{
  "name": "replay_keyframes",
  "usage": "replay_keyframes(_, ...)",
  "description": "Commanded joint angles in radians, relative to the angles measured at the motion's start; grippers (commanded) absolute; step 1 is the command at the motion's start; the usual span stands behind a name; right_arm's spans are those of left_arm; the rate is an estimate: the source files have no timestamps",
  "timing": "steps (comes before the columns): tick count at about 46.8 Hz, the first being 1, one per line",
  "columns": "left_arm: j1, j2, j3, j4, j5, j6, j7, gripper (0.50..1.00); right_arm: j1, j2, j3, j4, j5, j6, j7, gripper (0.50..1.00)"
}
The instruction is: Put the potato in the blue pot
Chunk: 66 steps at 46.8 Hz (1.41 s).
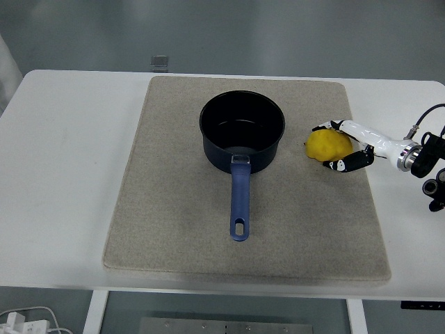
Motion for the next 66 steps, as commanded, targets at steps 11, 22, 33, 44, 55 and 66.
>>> replay_keyframes(11, 0.001, 0.000, 0.000, 0.000, 0.000, 0.000, 0.000, 0.999, 0.039, -0.018, 0.000, 0.000, 0.093, 0.016, 0.003, 0.500)
replay_keyframes(22, 0.001, 0.000, 0.000, 0.000, 0.000, 0.000, 0.000, 0.999, 0.102, -0.070, 0.000, 0.008, 0.150, 0.052, 0.004, 0.500)
replay_keyframes(33, -0.001, 0.000, 0.000, 0.000, 0.000, 0.000, 0.000, 0.999, 0.225, -0.077, -0.002, 0.028, 0.204, 0.082, 0.003, 0.500)
replay_keyframes(44, 0.001, 0.000, 0.000, 0.000, 0.000, 0.000, 0.000, 0.999, 0.350, 0.001, -0.017, 0.054, 0.273, 0.089, -0.003, 0.500)
replay_keyframes(55, -0.001, 0.000, 0.000, 0.000, 0.000, 0.000, 0.000, 0.999, 0.363, 0.172, -0.055, 0.018, 0.273, 0.082, -0.003, 0.500)
replay_keyframes(66, 0.001, 0.000, 0.000, 0.000, 0.000, 0.000, 0.000, 0.999, 0.340, 0.308, -0.060, -0.075, 0.273, 0.078, -0.003, 0.500)
